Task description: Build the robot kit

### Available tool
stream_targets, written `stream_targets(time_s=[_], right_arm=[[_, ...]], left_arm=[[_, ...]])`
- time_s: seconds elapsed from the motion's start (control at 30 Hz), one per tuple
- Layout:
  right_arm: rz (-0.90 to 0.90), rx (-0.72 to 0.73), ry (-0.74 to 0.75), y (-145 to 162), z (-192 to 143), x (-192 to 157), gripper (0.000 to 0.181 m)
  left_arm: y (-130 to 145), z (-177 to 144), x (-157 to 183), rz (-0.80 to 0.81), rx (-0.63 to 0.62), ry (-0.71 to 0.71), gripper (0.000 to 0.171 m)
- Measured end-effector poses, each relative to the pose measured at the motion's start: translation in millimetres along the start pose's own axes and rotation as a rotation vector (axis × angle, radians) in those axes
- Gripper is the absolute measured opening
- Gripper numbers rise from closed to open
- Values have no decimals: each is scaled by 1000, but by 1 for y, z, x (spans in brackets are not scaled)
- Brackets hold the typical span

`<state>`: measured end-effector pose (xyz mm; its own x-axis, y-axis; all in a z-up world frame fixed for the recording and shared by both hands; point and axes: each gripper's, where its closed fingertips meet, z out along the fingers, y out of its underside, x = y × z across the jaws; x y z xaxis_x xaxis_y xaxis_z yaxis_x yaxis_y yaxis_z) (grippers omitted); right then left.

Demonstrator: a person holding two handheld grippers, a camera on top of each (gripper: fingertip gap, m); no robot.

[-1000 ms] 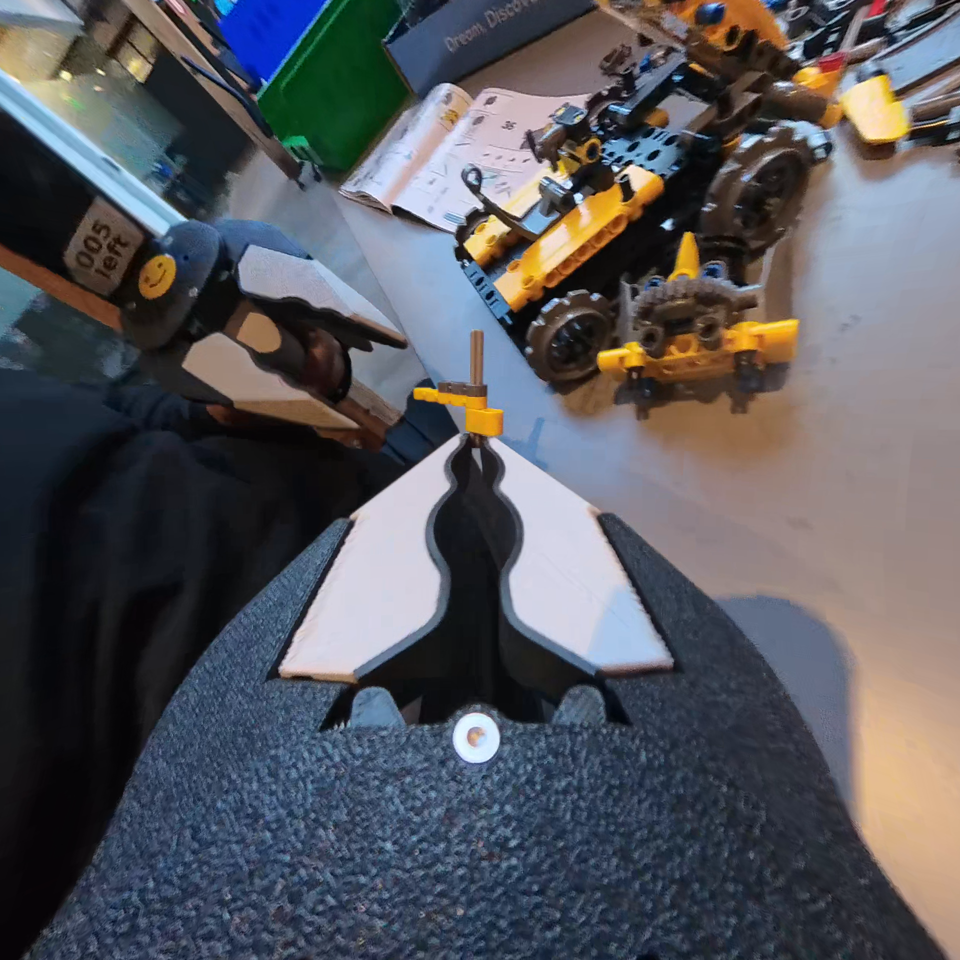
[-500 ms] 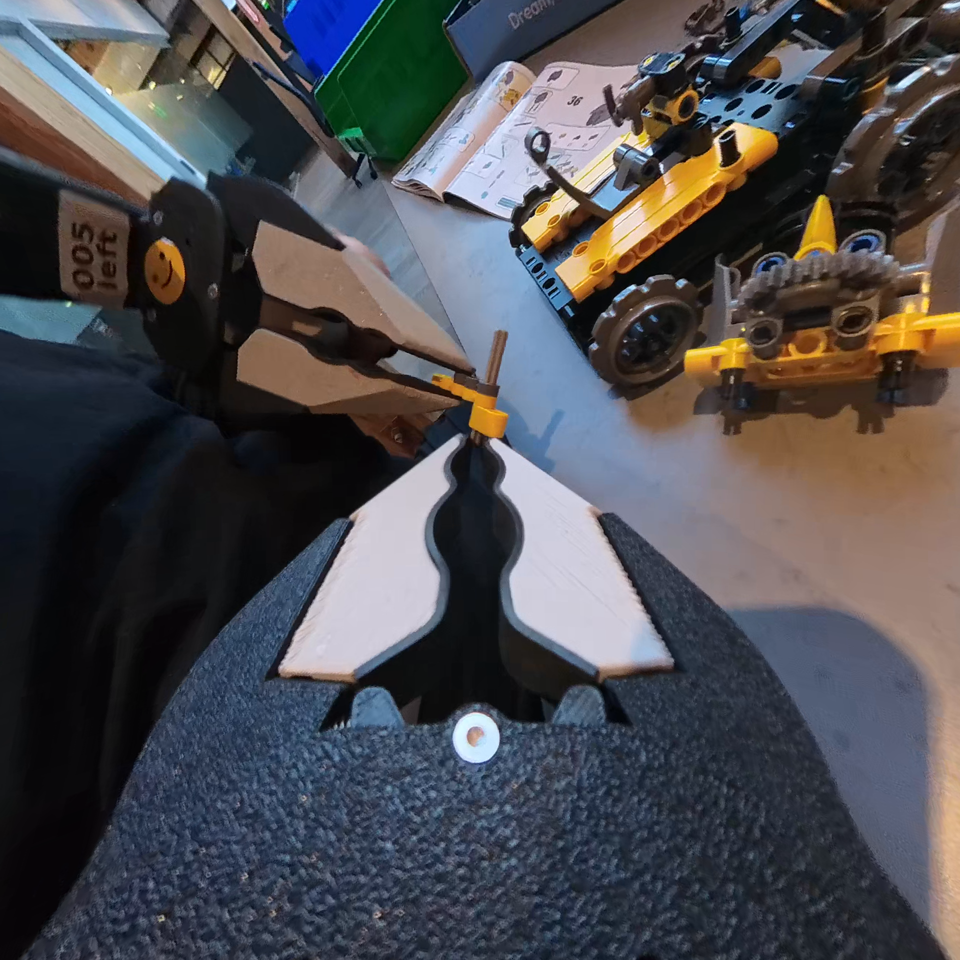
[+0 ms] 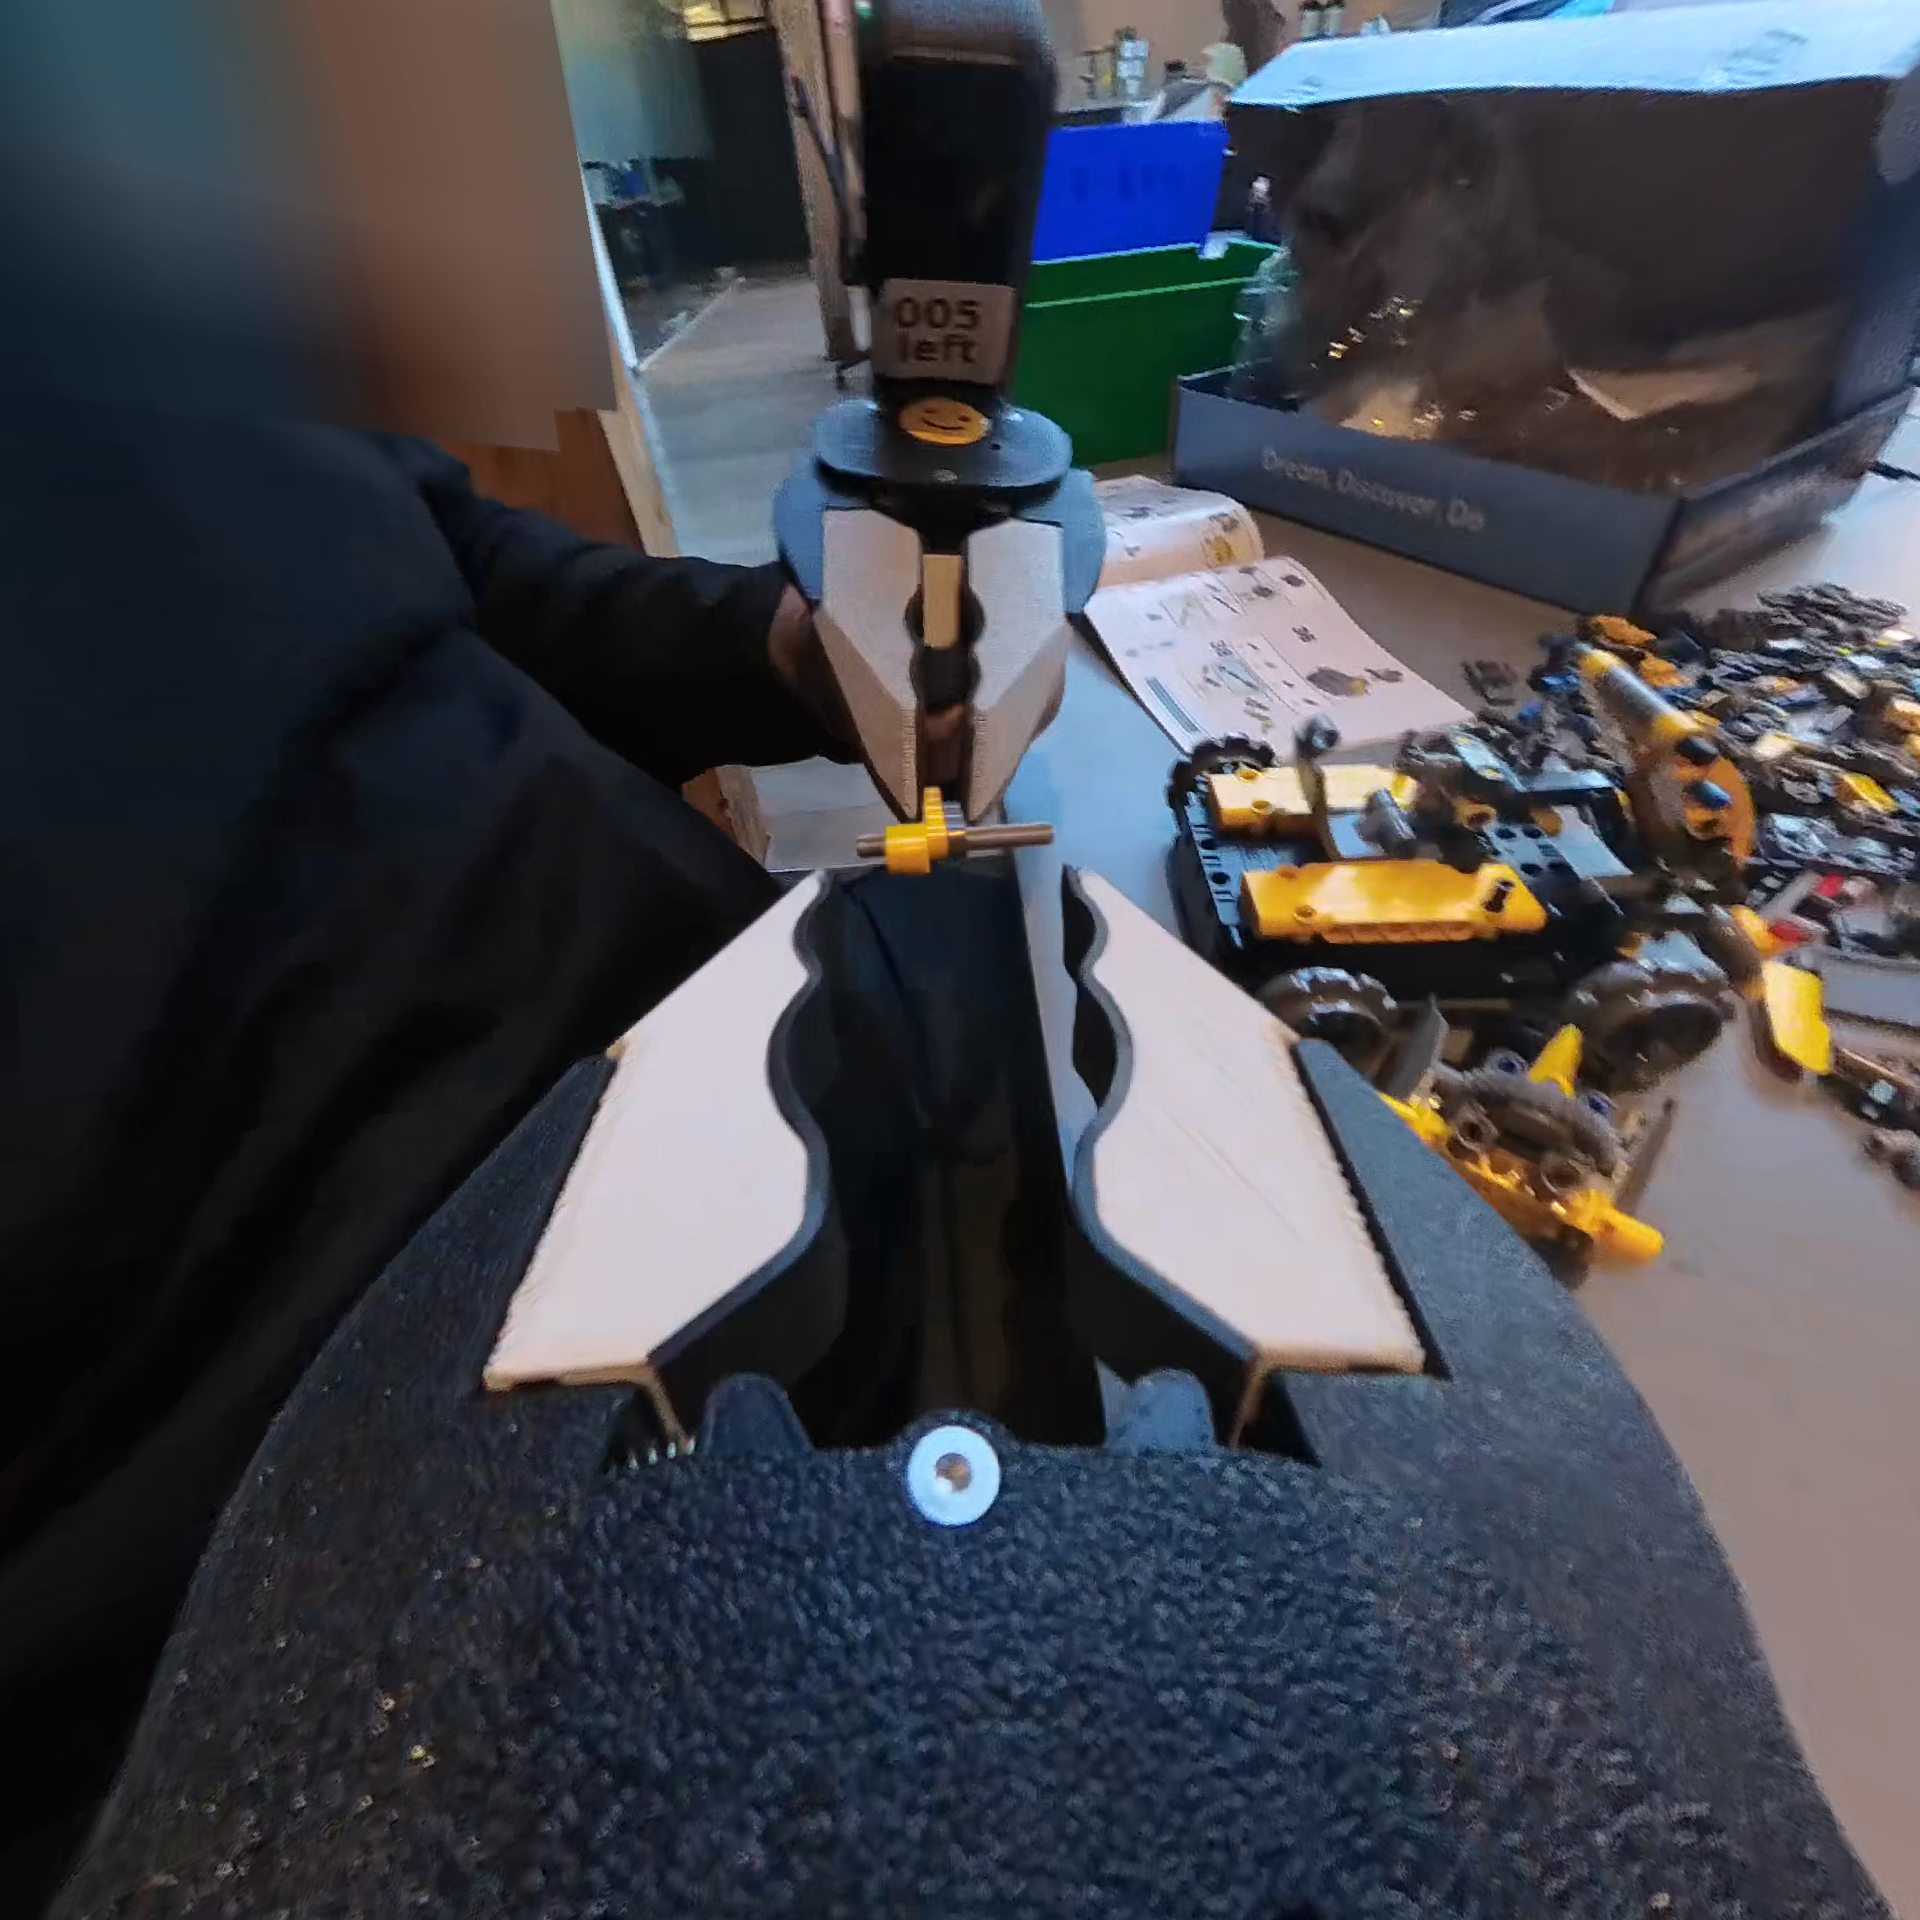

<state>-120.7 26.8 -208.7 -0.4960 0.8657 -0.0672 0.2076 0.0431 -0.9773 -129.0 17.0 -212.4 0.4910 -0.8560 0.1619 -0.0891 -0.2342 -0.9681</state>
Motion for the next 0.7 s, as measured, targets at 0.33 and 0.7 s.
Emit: stream_targets(time_s=[0.33,0.7], right_arm=[[-486,-176,179,7,7,1,10],[-377,-180,96,14,13,-5,11]], left_arm=[[1,7,7,-537,95,283,5],[13,10,3,-571,45,247,5]])
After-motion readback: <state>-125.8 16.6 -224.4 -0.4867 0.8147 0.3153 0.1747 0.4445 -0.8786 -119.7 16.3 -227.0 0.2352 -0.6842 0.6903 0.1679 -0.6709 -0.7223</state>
